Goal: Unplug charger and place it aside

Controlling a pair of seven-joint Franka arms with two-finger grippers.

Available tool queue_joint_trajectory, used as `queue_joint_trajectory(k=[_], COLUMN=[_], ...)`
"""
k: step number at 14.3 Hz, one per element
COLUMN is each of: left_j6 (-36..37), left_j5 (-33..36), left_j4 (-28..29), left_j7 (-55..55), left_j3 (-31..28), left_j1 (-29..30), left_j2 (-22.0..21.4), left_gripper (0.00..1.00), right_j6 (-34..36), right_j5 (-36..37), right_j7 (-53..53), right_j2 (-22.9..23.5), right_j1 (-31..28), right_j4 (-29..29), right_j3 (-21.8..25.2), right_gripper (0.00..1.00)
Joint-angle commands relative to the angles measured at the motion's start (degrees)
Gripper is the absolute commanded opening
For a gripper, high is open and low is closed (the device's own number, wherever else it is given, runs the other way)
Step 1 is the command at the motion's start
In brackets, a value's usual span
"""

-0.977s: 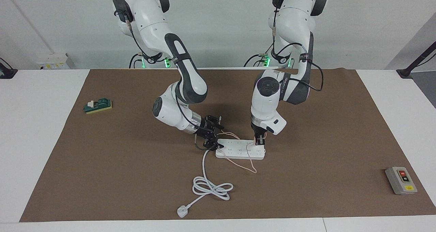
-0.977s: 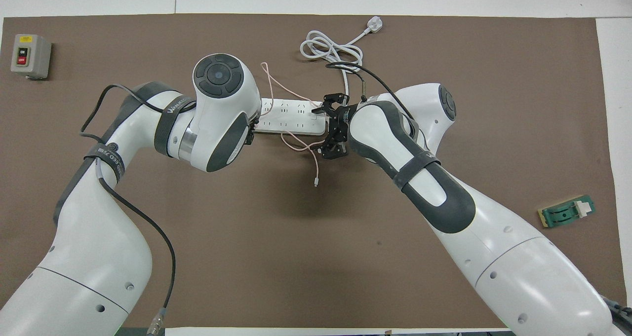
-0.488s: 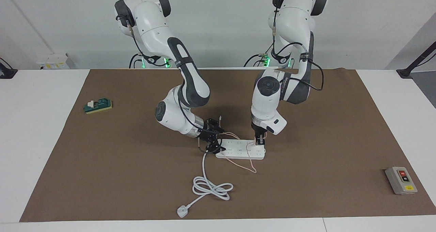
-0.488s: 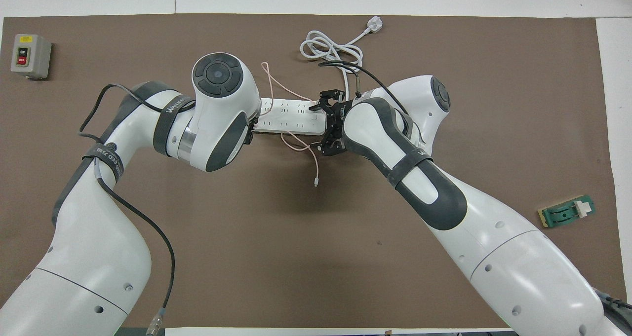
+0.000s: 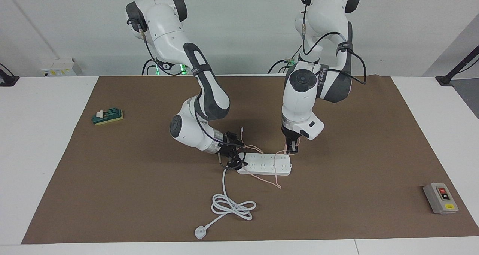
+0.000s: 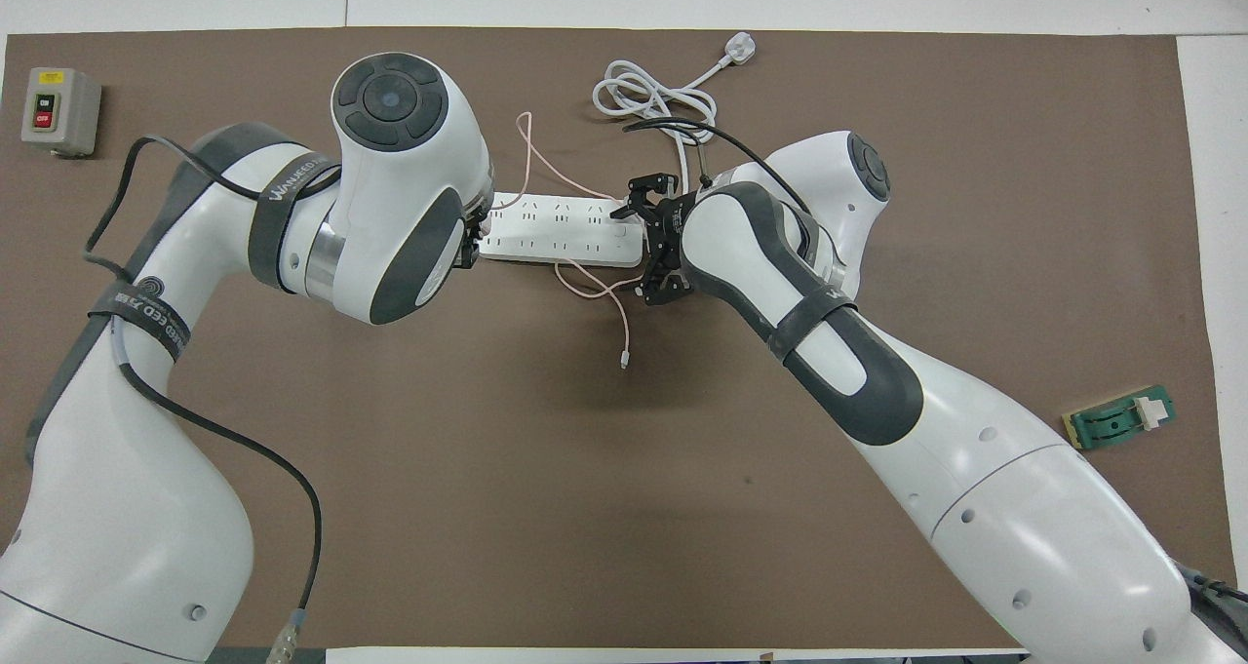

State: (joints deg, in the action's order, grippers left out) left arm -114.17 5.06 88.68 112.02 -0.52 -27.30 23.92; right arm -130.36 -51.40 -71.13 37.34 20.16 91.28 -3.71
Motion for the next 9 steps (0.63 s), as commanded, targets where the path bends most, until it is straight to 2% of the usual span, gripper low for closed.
queue_joint_trajectory(k=[1, 9], left_j6=[1.06, 1.14], left_j5=[0.65, 0.74], left_j4=[-0.17, -0.26], left_j7=[-0.66, -0.66], left_j3=[-0.1, -0.1], left_j1=[0.05, 0.05], left_j2=[0.08, 0.16], left_gripper=[0.0, 0.0], right_j6=[0.2, 0.46], right_j5=[1.31, 1.04], right_j7=[0.64, 0.55], right_j2=[2.39, 2.3], right_j1=[-0.04, -0.12], right_j4=[-3.21, -3.04], right_j3=[-0.25, -0.25], right_gripper=[1.0, 1.0])
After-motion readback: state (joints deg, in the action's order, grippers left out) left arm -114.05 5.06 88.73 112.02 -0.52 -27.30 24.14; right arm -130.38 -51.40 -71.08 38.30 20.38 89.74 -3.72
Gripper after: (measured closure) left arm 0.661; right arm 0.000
